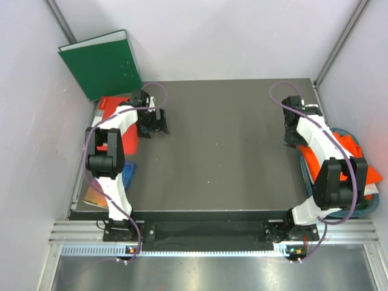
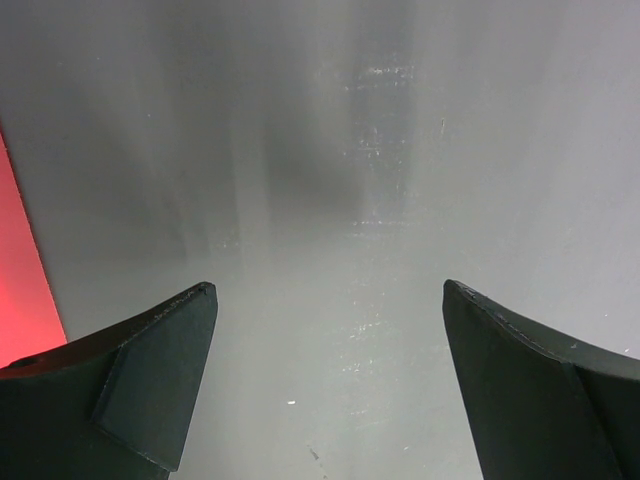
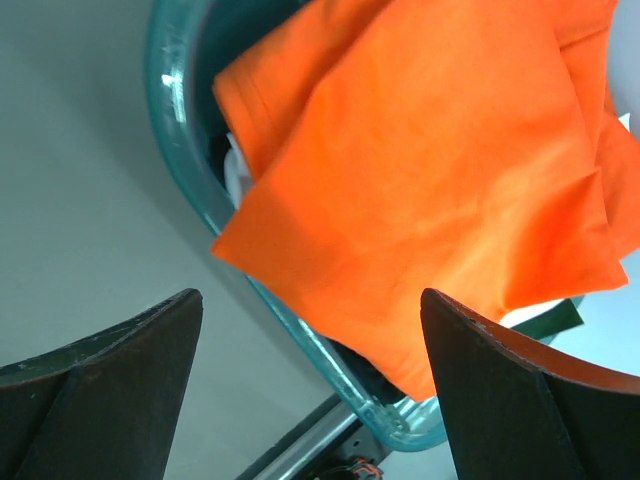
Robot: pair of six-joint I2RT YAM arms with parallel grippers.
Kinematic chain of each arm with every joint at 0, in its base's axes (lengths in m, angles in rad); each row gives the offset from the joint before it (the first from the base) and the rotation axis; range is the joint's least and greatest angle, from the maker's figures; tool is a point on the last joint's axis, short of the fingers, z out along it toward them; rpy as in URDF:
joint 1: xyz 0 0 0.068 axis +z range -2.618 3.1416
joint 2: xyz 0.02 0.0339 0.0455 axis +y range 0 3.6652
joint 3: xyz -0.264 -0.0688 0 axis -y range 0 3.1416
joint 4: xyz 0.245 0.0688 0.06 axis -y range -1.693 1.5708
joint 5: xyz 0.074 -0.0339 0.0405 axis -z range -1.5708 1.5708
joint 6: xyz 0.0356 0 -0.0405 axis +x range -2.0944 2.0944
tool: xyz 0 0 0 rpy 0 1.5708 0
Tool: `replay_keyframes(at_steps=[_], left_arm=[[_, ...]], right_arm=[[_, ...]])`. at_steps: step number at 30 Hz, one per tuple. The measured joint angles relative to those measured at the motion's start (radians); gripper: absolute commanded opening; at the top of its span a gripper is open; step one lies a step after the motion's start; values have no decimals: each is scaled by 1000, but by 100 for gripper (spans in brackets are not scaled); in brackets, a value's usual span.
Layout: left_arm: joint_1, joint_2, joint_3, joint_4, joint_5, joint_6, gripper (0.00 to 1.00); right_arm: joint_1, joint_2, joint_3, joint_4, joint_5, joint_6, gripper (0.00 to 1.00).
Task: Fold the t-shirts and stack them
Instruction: Grab the tshirt from the pile
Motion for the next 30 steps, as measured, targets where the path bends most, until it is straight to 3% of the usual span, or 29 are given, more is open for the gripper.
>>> replay_keyframes(at_steps=[5, 6, 7, 9, 14, 24, 30], left_arm=[[-1, 2, 0, 0, 5, 0, 99], [-1, 3, 0, 0, 5, 0, 99], [-1, 3, 0, 0, 5, 0, 99], [-1, 3, 0, 0, 6, 0, 99], [-1, 3, 0, -1, 3, 0, 99], [-2, 3, 0, -1, -8, 0, 99], [-2, 3, 0, 0, 0, 0, 99]], right_arm=[[0, 13, -39, 10, 37, 5, 74], [0, 21, -39, 16, 45, 5, 63], [0, 34, -39, 28, 51, 5, 36], [-1, 58, -39, 46, 62, -2, 31], [-8, 91, -39, 84, 71, -8, 0], [-21, 64, -23, 94, 102, -24, 0], [-25, -49, 145, 125, 163, -101, 0]])
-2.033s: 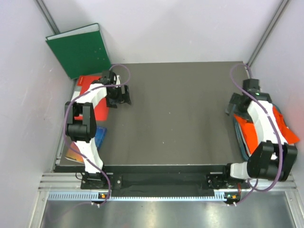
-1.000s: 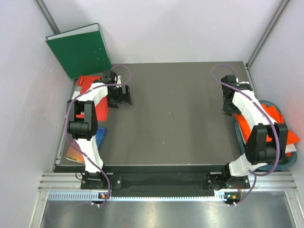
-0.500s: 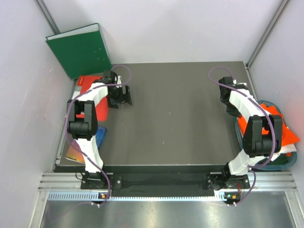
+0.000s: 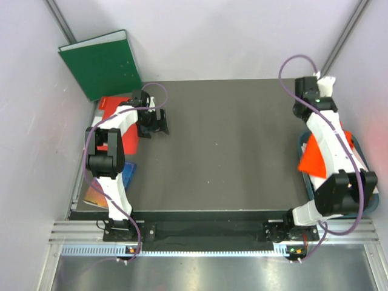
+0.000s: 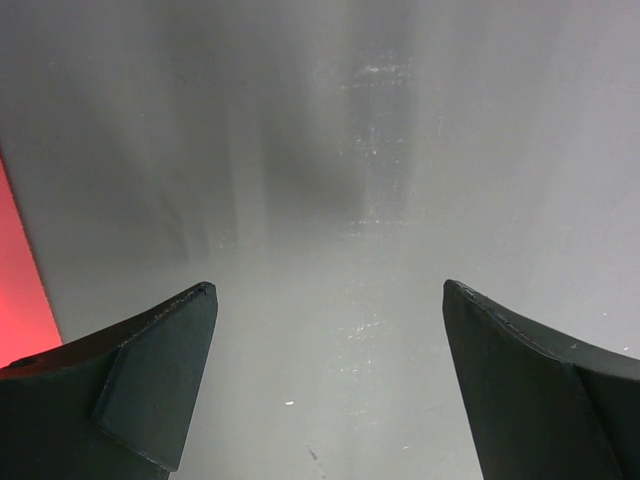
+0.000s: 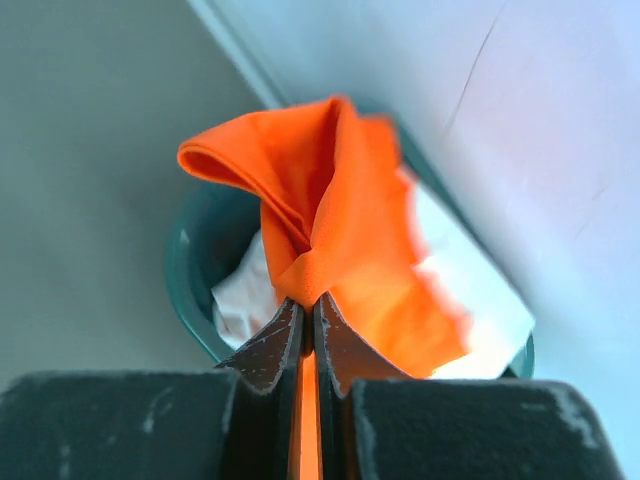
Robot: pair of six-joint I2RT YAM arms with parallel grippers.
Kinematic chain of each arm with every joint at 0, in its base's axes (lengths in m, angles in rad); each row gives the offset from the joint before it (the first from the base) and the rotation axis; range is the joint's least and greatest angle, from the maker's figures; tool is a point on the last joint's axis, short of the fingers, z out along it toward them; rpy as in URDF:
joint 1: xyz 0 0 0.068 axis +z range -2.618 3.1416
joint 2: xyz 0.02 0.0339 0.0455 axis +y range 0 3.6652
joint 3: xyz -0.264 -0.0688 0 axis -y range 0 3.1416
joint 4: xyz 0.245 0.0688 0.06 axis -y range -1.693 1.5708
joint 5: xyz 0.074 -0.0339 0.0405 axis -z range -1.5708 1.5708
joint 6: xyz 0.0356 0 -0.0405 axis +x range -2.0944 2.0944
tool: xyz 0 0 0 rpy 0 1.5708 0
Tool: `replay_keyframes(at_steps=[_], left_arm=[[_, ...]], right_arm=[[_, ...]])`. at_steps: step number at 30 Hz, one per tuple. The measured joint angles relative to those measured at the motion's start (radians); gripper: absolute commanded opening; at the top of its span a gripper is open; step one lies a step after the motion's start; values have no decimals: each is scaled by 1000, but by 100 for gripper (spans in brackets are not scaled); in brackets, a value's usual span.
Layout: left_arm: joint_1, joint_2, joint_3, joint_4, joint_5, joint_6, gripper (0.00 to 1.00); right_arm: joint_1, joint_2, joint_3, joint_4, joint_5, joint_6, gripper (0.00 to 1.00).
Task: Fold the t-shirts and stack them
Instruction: Grab the tshirt from the pile, then move the tshirt to the center of the board
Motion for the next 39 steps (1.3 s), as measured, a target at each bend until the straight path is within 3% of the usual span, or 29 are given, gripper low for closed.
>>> replay_keyframes(at_steps=[5, 8, 15, 16, 17, 18, 21, 24, 27, 35, 39], left_arm=[[-2, 0, 0, 3, 12, -1, 99], [-3, 0, 0, 3, 15, -1, 99], [-4, 0, 11, 0, 11, -1, 99], [-4, 0, 14, 0, 9, -1, 99], [-4, 0, 16, 0, 7, -1, 99], [-4, 0, 18, 0, 7, -1, 99], [-4, 0, 21, -1, 3, -1, 99], [-4, 0, 24, -1, 0, -1, 99], [-4, 0, 27, -2, -1, -1, 99], [-5, 0, 27, -3, -1, -1, 99], [-6, 0, 30, -8, -1, -1, 99]], right_arm=[[35, -47, 165, 72, -37, -85, 0], [105, -20, 201, 98, -151, -124, 0], [342, 312, 205, 79, -466, -186, 1], [385, 372, 211, 67, -516, -199, 3], [433, 435, 220, 50, -570, -217, 16], [480, 496, 237, 24, -620, -235, 21], [597, 597, 289, -31, -713, -276, 30], [662, 586, 317, -49, -761, -286, 33], [613, 529, 313, -37, -769, -255, 32], [208, 352, 181, 42, -700, -134, 30], [161, 347, 118, 34, -661, -117, 31]])
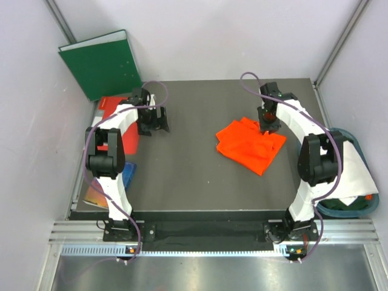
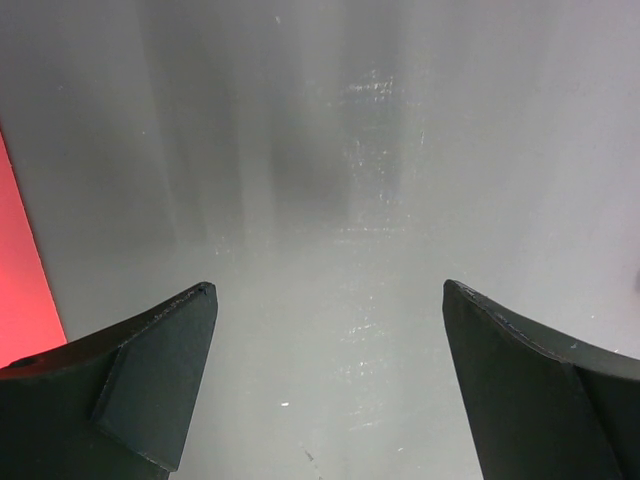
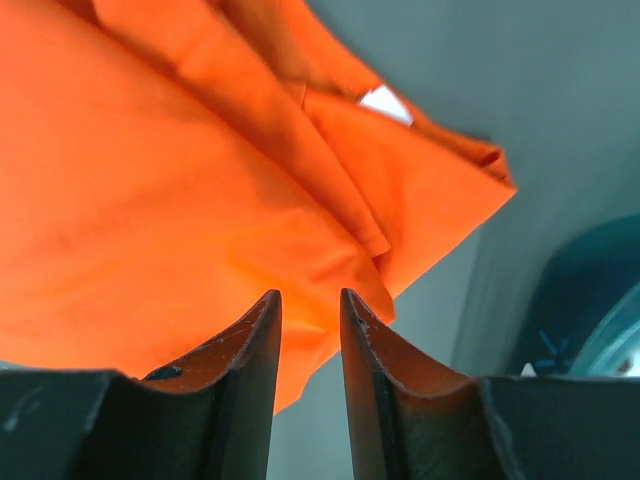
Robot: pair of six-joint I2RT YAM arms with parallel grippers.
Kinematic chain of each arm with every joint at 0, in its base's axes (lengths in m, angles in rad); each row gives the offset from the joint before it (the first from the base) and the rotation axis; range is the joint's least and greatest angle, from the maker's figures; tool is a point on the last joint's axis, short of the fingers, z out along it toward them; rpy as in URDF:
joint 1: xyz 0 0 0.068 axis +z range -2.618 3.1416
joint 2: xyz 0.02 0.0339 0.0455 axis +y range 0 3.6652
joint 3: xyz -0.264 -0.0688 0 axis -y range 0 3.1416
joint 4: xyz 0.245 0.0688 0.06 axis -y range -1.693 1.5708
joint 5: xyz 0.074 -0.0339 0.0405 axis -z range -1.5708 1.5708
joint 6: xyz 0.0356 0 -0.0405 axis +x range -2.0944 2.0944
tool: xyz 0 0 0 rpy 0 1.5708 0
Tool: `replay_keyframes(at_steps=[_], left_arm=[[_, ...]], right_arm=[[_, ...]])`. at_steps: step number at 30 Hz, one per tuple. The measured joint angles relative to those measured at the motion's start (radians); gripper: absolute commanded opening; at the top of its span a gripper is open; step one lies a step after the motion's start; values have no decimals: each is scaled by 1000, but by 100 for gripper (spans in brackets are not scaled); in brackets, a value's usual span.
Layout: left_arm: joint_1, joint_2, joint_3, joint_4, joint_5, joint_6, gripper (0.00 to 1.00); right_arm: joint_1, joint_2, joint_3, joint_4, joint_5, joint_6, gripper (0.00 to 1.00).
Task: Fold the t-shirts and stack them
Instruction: Move the tshirt to the center of the board, then flatten the tshirt out
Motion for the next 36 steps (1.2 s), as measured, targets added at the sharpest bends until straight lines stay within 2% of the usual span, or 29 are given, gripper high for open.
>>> replay_keyframes(at_steps=[7, 16, 18, 19, 20, 23, 24, 26, 31, 36], left_arm=[[-5, 6, 18, -3, 0, 0, 99], [-15, 10, 20, -12, 2, 1, 99], [-18, 10, 20, -14, 4, 1, 99], [-18, 10, 20, -16, 5, 1, 99], [-19, 10, 21, -16, 5, 1, 99], [-21, 10, 21, -17, 5, 2, 99], [-22, 10, 21, -17, 5, 2, 99], [-23, 10, 21, -18, 5, 1, 99], [-26, 10, 21, -19, 8, 2, 99], [-29, 17, 22, -19, 8, 2, 99]], right_arm=[[3, 2, -77, -11, 13, 16, 31], [3, 14, -123, -14, 105, 24, 31], [3, 25, -123, -15, 122, 23, 35], [3, 32, -123, -15, 127, 23, 40], [3, 35, -123, -15, 128, 23, 57], [3, 32, -128, -11, 127, 18, 82], [3, 26, -135, -3, 127, 16, 85], [3, -1, -160, 13, 127, 8, 89], [-1, -71, -188, 30, 146, 3, 86], [-7, -54, -204, 61, 146, 5, 85]])
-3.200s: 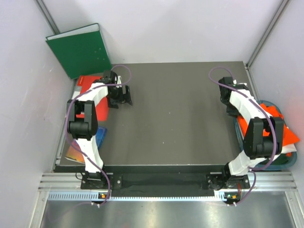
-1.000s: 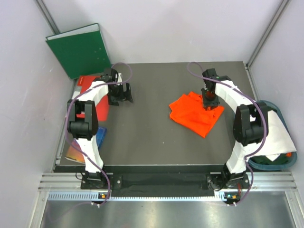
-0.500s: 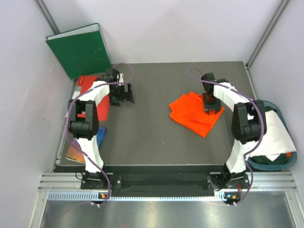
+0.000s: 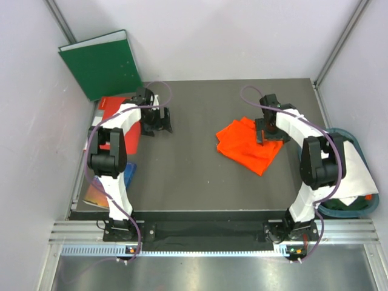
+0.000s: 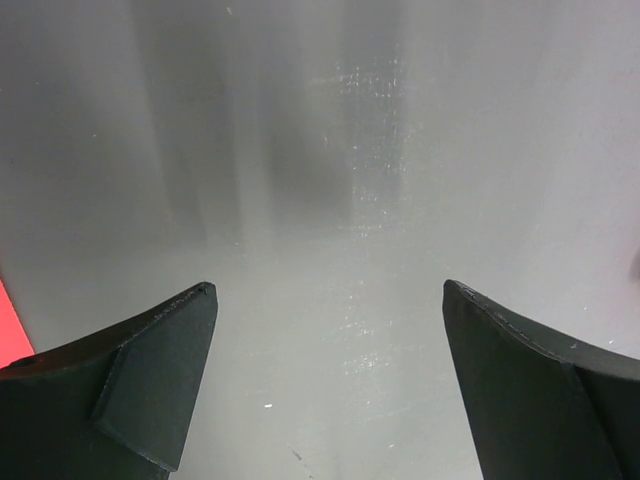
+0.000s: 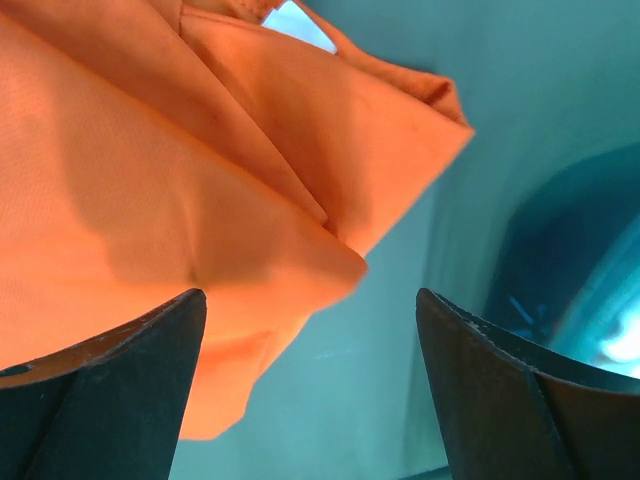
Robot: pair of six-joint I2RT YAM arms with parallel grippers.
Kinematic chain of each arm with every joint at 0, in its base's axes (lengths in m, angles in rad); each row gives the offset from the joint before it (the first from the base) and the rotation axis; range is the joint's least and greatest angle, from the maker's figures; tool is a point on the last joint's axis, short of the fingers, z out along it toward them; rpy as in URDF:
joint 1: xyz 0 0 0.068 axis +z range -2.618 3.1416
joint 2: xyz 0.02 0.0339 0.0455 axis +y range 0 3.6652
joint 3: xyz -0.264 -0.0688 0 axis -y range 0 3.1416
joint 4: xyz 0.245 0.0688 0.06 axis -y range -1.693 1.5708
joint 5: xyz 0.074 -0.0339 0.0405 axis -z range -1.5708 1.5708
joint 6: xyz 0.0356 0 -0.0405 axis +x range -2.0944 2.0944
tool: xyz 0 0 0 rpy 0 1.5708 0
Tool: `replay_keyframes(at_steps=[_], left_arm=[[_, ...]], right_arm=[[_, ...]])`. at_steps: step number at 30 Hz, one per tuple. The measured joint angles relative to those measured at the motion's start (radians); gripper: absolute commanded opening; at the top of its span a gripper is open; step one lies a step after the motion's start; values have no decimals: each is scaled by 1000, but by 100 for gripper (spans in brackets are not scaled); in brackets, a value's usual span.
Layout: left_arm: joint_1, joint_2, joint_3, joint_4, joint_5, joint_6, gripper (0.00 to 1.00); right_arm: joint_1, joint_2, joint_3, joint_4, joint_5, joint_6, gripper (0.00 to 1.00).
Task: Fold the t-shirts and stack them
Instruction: Flatten the tshirt out
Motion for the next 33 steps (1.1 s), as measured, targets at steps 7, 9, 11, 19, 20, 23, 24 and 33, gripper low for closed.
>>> replay_keyframes(at_steps=[7, 9, 11, 19, 20, 23, 24, 33], left_arm=[[-2, 6, 0, -3, 0, 0, 99], [-2, 7, 0, -4, 0, 0, 99], [-2, 7, 0, -4, 0, 0, 99], [-2, 7, 2, -7, -5, 1, 99], [-2, 7, 2, -8, -5, 1, 99], [-2, 7, 2, -9, -9, 0, 99], [-2, 7, 2, -10, -13, 0, 99], [-2, 9, 36, -24, -31, 0, 99]], right_arm=[[-1, 80, -18, 50, -32, 0, 23], [-1, 89, -16, 59, -53, -4, 0], [-1, 101, -6, 56, -74, 11, 0], [8, 73, 76, 29, -95, 22, 0], [9, 56, 92, 25, -108, 24, 0], [19, -6, 150, 19, -166, 26, 0], [31, -25, 178, 12, -185, 26, 1], [333, 4, 348, -113, -414, -46, 22]])
